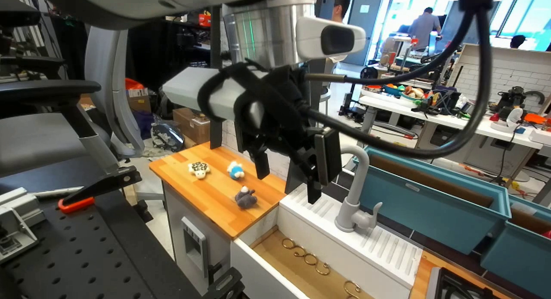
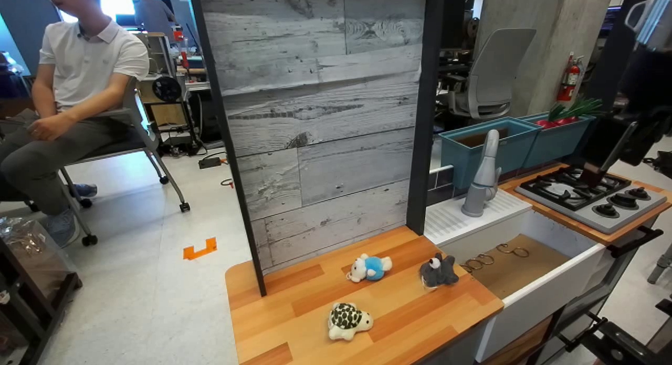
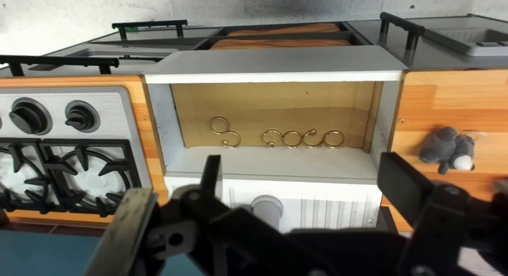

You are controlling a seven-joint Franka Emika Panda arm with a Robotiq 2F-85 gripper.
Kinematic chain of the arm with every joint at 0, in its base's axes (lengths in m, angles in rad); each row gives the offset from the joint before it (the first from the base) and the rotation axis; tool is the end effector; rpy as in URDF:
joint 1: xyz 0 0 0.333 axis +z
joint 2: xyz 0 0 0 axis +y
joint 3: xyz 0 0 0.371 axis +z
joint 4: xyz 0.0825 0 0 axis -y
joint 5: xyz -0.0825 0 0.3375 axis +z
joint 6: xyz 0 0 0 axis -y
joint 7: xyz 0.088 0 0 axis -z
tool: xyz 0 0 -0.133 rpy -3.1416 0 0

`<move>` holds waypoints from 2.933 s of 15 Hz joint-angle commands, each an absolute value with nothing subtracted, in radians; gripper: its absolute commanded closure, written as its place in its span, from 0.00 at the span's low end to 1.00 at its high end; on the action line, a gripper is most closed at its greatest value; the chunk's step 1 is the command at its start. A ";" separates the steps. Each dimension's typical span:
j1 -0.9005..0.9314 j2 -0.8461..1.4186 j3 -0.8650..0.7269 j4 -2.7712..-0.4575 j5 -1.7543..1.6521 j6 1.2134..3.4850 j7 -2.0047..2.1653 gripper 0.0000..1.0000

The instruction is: Push the grey faucet to the center of the sink

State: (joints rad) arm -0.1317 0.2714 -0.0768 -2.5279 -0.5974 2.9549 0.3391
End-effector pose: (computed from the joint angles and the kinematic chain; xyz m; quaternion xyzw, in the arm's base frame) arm 0.4644 -0.0630 0.2564 0.9935 0.0181 0.0773 0.0819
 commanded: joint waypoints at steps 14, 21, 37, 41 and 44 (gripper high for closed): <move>0.240 0.709 -0.353 -2.186 -0.312 3.365 0.806 0.00; 0.325 0.816 -0.339 -2.131 0.131 3.386 0.580 0.00; 0.383 0.792 -0.393 -2.217 0.393 3.324 0.322 0.00; 0.415 0.763 -0.471 -2.248 0.369 3.265 0.282 0.00; 0.451 0.760 -0.542 -2.241 0.348 3.201 0.283 0.00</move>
